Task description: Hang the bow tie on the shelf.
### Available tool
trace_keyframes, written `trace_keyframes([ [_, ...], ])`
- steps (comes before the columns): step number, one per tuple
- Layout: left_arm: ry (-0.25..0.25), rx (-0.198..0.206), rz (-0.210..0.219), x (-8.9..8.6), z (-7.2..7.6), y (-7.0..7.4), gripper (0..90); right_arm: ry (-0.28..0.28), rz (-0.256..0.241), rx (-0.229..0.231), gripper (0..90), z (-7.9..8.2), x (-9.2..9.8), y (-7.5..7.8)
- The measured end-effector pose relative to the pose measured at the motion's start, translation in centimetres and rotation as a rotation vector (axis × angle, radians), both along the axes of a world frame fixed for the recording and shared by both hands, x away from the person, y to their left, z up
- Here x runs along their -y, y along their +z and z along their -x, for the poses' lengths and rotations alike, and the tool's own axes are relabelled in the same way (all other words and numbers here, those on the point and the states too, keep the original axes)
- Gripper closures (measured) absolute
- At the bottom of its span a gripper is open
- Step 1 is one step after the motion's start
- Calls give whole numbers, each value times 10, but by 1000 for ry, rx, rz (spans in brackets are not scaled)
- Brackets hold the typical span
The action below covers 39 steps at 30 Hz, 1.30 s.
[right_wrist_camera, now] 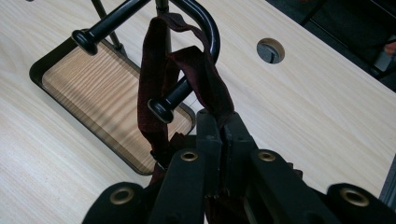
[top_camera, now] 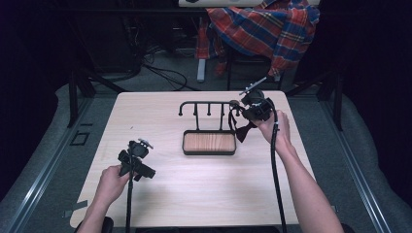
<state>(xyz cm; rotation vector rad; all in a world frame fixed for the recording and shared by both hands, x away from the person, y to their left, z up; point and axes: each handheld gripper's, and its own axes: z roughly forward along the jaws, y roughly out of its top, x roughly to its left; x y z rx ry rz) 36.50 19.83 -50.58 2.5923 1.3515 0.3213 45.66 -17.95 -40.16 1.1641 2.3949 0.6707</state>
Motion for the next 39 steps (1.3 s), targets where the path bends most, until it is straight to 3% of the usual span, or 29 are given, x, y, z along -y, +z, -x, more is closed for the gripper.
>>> trace_keyframes([
  [9, -1, 2, 0, 0, 0, 0, 152, -19, -10, -19, 873, -4, 1, -6],
  [31, -1, 1, -1, 1, 0, 0, 152, -8, -51, -83, 843, -7, 0, -26],
  [39, 0, 0, -3, 2, 1, 0, 151, 1, -65, -103, 781, -7, 0, -26],
])
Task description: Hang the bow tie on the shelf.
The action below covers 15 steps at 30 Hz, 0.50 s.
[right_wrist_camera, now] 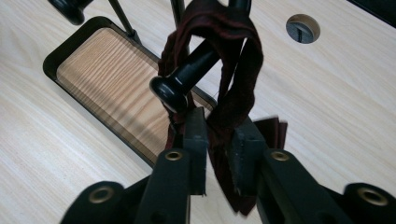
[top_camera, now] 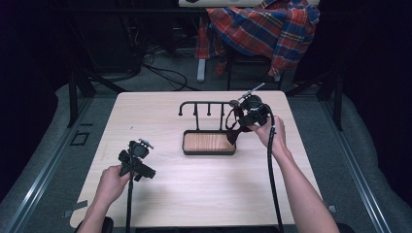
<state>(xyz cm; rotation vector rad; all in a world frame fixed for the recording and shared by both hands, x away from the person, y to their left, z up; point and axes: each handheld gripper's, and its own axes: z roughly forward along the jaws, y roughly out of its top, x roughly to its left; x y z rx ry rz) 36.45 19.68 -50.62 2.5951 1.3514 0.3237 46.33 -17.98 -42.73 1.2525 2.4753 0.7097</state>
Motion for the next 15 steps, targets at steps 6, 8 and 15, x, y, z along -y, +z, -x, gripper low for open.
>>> trace_keyframes([
  [6, -1, -3, -2, 0, 0, 0, 151, -2, -3, 0, 714, 0, 0, 0],
  [8, -1, -2, -2, -1, 0, 0, 151, -2, -4, 0, 704, 0, 0, 0],
  [15, -2, 0, -3, 0, 0, 0, 151, 4, -18, -8, 589, 3, 1, 1],
])
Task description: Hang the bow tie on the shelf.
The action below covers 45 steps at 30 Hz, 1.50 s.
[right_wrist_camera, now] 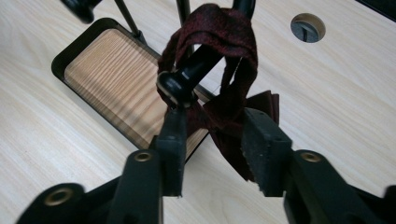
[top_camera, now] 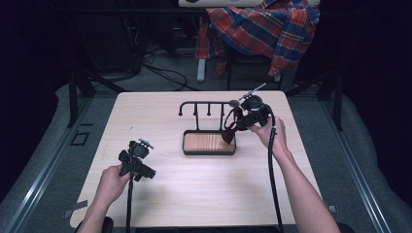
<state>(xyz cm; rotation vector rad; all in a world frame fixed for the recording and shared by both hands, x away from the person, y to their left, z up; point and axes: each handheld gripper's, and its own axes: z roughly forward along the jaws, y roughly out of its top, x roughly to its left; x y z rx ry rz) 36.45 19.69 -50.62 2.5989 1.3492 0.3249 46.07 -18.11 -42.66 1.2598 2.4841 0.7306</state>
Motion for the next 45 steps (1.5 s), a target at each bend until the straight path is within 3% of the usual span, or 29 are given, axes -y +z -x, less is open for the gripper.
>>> trace_keyframes([
  [10, 0, 1, 1, 0, 0, 0, 151, 26, 7, -9, 420, 10, 4, 5],
  [18, 2, 1, 2, 0, 0, 0, 151, 50, 0, -9, 234, 30, 8, 9],
  [21, 1, 2, 1, 0, 0, 0, 151, 65, 18, -18, 178, 38, 9, 12],
  [27, 0, 1, 0, 0, 0, 0, 151, 84, -2, -27, 150, 54, 12, 14],
  [34, -1, 0, 0, 0, 0, 0, 151, 109, 12, -42, 129, 67, 15, 15],
  [45, 0, 1, 0, 1, 0, 0, 151, 140, 16, -72, 97, 93, 11, -3],
])
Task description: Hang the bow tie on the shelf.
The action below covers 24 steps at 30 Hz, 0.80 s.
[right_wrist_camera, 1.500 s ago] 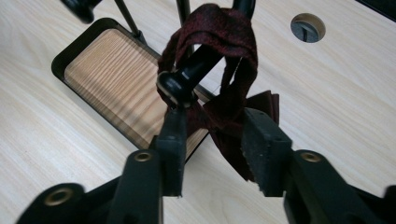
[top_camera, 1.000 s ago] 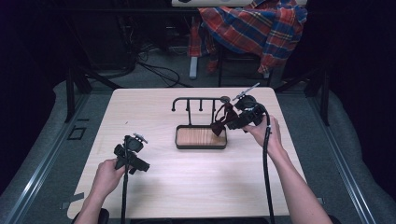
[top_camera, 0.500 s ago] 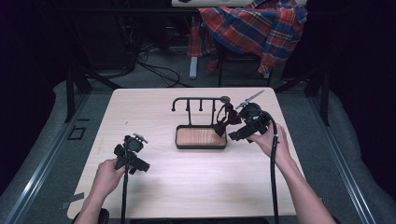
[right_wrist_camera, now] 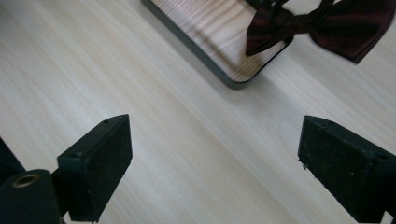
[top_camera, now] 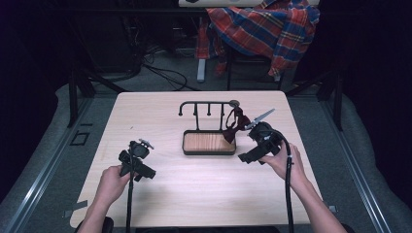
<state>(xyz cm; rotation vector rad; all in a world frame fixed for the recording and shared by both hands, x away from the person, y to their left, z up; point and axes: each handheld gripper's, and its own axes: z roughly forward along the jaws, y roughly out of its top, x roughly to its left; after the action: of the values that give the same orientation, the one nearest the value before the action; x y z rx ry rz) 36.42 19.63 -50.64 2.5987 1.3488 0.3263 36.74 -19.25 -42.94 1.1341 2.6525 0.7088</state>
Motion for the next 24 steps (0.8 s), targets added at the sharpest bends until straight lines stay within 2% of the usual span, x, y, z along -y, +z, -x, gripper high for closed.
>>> trace_keyframes([
  [6, -1, -2, -1, 0, 0, 0, 151, 37, 28, -37, 93, 10, -3, -10],
  [17, -2, -3, -3, 0, 0, 0, 151, 59, 67, -90, 92, 26, -5, -37],
  [18, -1, -4, -4, 1, 0, -1, 151, 69, 87, -109, 90, 28, -5, -41],
  [24, -6, -9, -8, 1, 0, -1, 151, 81, 96, -151, 82, 35, -4, -54],
])
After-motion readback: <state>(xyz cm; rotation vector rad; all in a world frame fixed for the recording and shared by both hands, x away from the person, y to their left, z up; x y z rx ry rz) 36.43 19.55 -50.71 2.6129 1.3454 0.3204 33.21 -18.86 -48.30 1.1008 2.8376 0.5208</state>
